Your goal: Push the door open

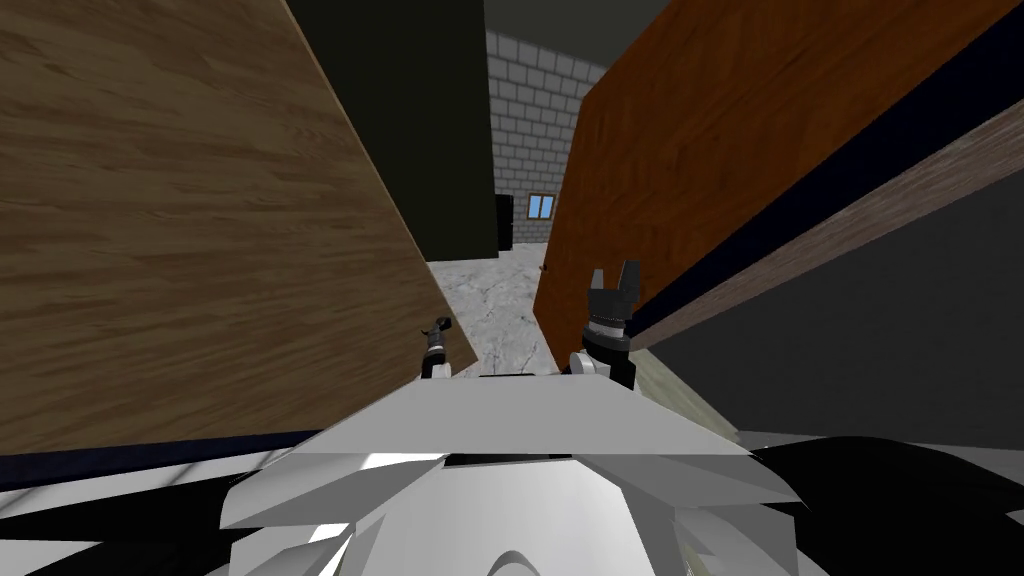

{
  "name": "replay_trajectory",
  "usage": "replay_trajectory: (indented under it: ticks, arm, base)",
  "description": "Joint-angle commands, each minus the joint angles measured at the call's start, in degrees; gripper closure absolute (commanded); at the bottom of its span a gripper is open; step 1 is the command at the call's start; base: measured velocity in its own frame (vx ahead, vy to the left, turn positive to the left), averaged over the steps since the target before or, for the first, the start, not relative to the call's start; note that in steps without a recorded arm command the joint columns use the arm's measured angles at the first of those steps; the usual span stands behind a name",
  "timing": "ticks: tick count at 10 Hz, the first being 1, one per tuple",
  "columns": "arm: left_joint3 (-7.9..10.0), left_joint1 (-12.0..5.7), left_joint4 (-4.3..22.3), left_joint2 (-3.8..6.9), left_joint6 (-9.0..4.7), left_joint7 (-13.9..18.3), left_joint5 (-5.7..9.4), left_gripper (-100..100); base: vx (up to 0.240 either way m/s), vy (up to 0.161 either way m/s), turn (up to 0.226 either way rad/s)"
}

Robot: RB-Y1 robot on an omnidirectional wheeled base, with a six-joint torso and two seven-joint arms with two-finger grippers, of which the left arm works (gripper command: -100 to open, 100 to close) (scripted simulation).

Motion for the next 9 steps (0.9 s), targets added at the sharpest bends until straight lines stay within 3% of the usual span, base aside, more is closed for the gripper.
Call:
replay_trajectory:
  ticks: [1,5,7,9]
  arm:
    - [0.64,1.55,-1.9,0.54,0.78,0.1,0.37,100]
    - [2.41,2.14,-1.1,2.39,0.56,1.0,1.93,100]
    - [2.41,2.14,-1.1,2.39,0.56,1.0,1.93,100]
    - [3.47,2.49,-0.6,3.47,0.43,1.6,2.88,100]
  base:
    - [0.111,-0.030,0.034]
    - [0.190,-0.048,0.112]
    - [0.093,-0.022,0.032]
    - [0.174,-0.053,0.118]
